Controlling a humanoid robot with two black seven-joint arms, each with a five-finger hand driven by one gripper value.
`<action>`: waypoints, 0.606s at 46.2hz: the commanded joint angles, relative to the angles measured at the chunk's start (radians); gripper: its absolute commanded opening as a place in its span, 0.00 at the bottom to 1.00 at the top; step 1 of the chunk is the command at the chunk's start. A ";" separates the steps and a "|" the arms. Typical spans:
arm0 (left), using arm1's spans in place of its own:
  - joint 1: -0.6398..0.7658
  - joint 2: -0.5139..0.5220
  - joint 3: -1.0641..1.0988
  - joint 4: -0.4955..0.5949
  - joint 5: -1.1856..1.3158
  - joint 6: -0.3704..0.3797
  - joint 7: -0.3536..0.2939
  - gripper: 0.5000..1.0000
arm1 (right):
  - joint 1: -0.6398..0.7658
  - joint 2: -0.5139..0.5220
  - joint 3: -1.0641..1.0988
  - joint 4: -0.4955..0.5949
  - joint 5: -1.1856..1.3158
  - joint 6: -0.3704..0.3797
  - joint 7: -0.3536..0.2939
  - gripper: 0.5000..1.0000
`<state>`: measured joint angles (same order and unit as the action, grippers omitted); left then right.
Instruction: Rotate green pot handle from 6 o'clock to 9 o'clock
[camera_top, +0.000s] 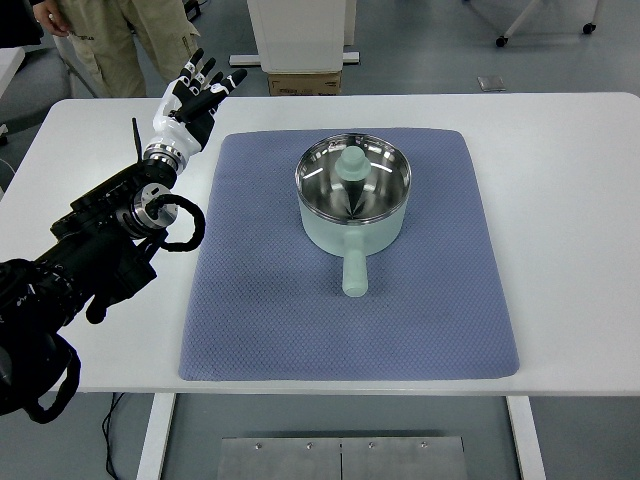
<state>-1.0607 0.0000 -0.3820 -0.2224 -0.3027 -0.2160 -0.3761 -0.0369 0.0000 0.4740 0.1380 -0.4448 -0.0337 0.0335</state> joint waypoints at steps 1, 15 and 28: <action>0.002 0.000 0.000 0.000 0.000 0.000 -0.001 1.00 | 0.000 0.000 0.000 0.000 0.000 0.000 0.000 1.00; 0.008 0.000 0.000 0.000 0.002 -0.002 -0.001 1.00 | 0.000 0.000 0.000 0.000 0.000 0.000 0.000 1.00; 0.007 0.000 -0.001 0.000 0.002 0.000 0.000 1.00 | 0.000 0.000 0.000 0.000 0.000 0.000 -0.001 1.00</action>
<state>-1.0533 0.0000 -0.3835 -0.2224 -0.3008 -0.2166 -0.3768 -0.0368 0.0000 0.4740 0.1381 -0.4448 -0.0337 0.0337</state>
